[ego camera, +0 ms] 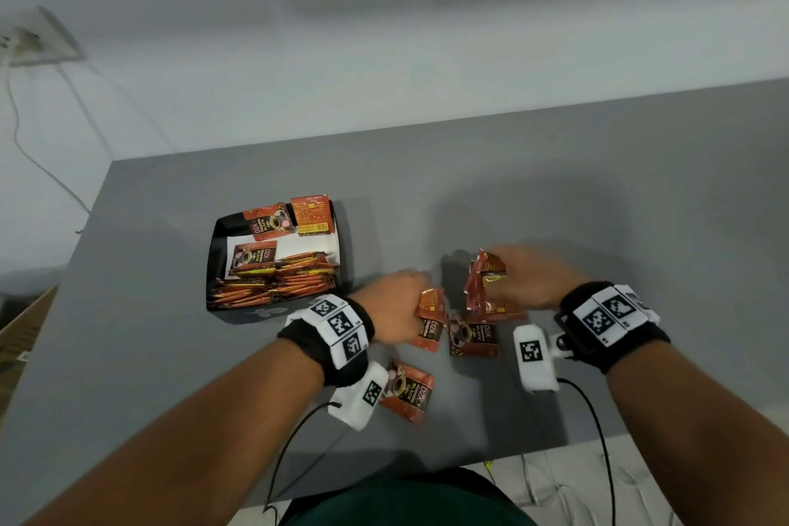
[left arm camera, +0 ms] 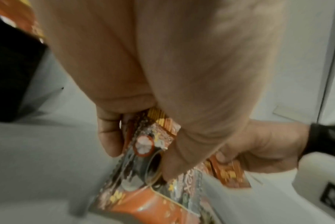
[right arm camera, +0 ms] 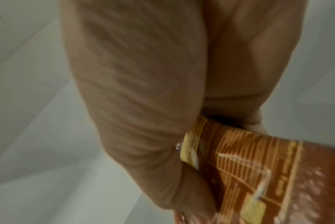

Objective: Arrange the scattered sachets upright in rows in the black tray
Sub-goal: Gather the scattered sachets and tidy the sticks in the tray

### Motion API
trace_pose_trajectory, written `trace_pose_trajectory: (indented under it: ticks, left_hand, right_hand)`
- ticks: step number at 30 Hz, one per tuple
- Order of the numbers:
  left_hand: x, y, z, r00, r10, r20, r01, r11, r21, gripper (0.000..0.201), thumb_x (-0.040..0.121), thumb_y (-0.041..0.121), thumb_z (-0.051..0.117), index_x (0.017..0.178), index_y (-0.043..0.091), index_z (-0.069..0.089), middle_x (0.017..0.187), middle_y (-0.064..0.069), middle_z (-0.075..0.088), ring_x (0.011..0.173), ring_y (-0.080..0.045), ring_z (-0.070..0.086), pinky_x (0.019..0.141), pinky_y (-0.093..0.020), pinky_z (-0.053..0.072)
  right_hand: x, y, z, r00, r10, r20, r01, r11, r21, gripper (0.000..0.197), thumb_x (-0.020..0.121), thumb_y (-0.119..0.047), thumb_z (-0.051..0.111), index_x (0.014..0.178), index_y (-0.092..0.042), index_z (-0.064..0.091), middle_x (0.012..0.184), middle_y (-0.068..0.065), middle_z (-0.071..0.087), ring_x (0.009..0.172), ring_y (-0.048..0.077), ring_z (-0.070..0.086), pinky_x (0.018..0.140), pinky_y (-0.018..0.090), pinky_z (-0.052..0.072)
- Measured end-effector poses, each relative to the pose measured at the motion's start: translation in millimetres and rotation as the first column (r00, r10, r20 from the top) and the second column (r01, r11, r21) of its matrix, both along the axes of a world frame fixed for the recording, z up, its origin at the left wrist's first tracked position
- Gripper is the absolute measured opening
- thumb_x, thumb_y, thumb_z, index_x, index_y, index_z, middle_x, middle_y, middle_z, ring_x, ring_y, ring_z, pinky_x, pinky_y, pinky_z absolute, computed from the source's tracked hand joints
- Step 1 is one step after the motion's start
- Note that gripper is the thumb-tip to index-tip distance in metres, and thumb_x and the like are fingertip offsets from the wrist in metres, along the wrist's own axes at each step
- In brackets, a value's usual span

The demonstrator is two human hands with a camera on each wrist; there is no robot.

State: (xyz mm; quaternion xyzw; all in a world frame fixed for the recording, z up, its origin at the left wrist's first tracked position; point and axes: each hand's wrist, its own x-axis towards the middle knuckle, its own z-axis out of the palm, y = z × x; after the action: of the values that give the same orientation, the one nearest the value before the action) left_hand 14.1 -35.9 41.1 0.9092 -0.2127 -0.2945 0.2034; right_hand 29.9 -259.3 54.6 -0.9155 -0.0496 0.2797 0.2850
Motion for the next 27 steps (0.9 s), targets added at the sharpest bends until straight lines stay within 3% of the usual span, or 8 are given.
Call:
trace_pose_trajectory:
  ticks: [5, 10, 12, 15, 18, 22, 25, 27]
  left_hand:
    - [-15.5, 17.6, 22.7, 0.970, -0.118, -0.211, 0.117, 0.993, -0.017, 0.020, 0.088, 0.009, 0.065, 0.106, 0.015, 0.059, 0.102, 0.000, 0.065, 0.090, -0.017, 0.064, 0.075, -0.035, 0.057]
    - [-41.3, 17.6, -3.3, 0.933, -0.294, -0.209, 0.324, 0.938, 0.127, 0.060, 0.085, 0.015, 0.067, 0.139, 0.024, 0.044, 0.125, -0.002, 0.060, 0.106, -0.022, 0.060, 0.083, -0.034, 0.054]
    - [-46.3, 18.1, -14.5, 0.916, -0.370, -0.153, 0.393, 0.905, 0.164, 0.070, 0.084, 0.018, 0.068, 0.146, 0.024, 0.037, 0.134, -0.004, 0.055, 0.114, -0.025, 0.056, 0.089, -0.038, 0.053]
    - [-51.1, 22.5, -26.1, 0.893, -0.450, -0.013, 0.443, 0.873, 0.203, 0.067, 0.085, 0.028, 0.068, 0.144, 0.021, 0.037, 0.134, -0.005, 0.048, 0.119, -0.025, 0.050, 0.098, -0.041, 0.048]
    - [-54.5, 26.9, -31.4, 0.867, -0.490, 0.089, 0.453, 0.850, 0.268, 0.071, 0.083, 0.034, 0.071, 0.143, 0.017, 0.036, 0.135, -0.006, 0.040, 0.120, -0.024, 0.043, 0.098, -0.040, 0.045]
    - [-54.4, 28.4, -31.9, 0.830, -0.538, 0.146, 0.471, 0.818, 0.330, 0.071, 0.083, 0.039, 0.069, 0.142, 0.015, 0.038, 0.138, -0.008, 0.040, 0.129, -0.026, 0.031, 0.110, -0.046, 0.032]
    - [-54.4, 30.9, -28.0, 0.853, -0.511, 0.104, 0.466, 0.837, 0.285, 0.055, 0.085, 0.032, 0.067, 0.131, 0.014, 0.044, 0.125, -0.009, 0.054, 0.115, -0.026, 0.046, 0.104, -0.043, 0.037]
    - [-55.5, 35.2, -25.0, 0.895, -0.439, 0.078, 0.416, 0.886, 0.207, 0.045, 0.086, 0.025, 0.066, 0.124, 0.013, 0.045, 0.110, -0.008, 0.058, 0.099, -0.026, 0.054, 0.086, -0.039, 0.045]
  right_hand:
    - [-13.2, 9.0, -8.3, 0.982, 0.124, -0.146, -0.128, 0.992, -0.019, 0.035, 0.085, -0.020, 0.073, 0.111, -0.026, 0.052, 0.098, -0.003, 0.065, 0.083, 0.012, 0.065, 0.067, 0.024, 0.051]
    - [-33.9, 22.2, -30.9, 0.978, 0.167, -0.124, -0.184, 0.973, -0.139, 0.043, 0.075, -0.024, 0.075, 0.103, -0.029, 0.043, 0.101, -0.006, 0.060, 0.088, 0.014, 0.062, 0.074, 0.031, 0.054]
    - [-39.3, 26.1, -38.7, 0.978, 0.187, -0.091, -0.202, 0.957, -0.210, 0.050, 0.076, -0.026, 0.074, 0.111, -0.025, 0.039, 0.114, -0.001, 0.051, 0.098, 0.020, 0.058, 0.083, 0.036, 0.053]
    - [-43.3, 28.7, -48.9, 0.985, 0.168, -0.031, -0.171, 0.954, -0.247, 0.067, 0.072, -0.030, 0.076, 0.125, -0.020, 0.036, 0.121, 0.002, 0.039, 0.113, 0.022, 0.045, 0.095, 0.042, 0.050]
    - [-44.3, 30.6, -52.7, 0.988, 0.154, -0.005, -0.150, 0.954, -0.259, 0.068, 0.071, -0.032, 0.077, 0.125, -0.019, 0.038, 0.119, 0.001, 0.037, 0.116, 0.020, 0.037, 0.096, 0.039, 0.047]
    - [-43.3, 31.2, -53.8, 0.987, 0.158, -0.001, -0.152, 0.947, -0.283, 0.069, 0.072, -0.035, 0.077, 0.129, -0.019, 0.040, 0.123, 0.001, 0.044, 0.120, 0.021, 0.037, 0.097, 0.037, 0.045]
    - [-41.3, 33.2, -49.4, 0.981, 0.193, 0.013, -0.178, 0.930, -0.323, 0.069, 0.071, -0.040, 0.076, 0.128, -0.022, 0.042, 0.123, -0.001, 0.048, 0.119, 0.022, 0.042, 0.099, 0.039, 0.045]
    - [-39.4, 35.9, -46.8, 0.981, 0.192, -0.021, -0.188, 0.928, -0.320, 0.067, 0.074, -0.036, 0.077, 0.130, -0.025, 0.043, 0.123, -0.001, 0.050, 0.114, 0.022, 0.052, 0.095, 0.038, 0.049]
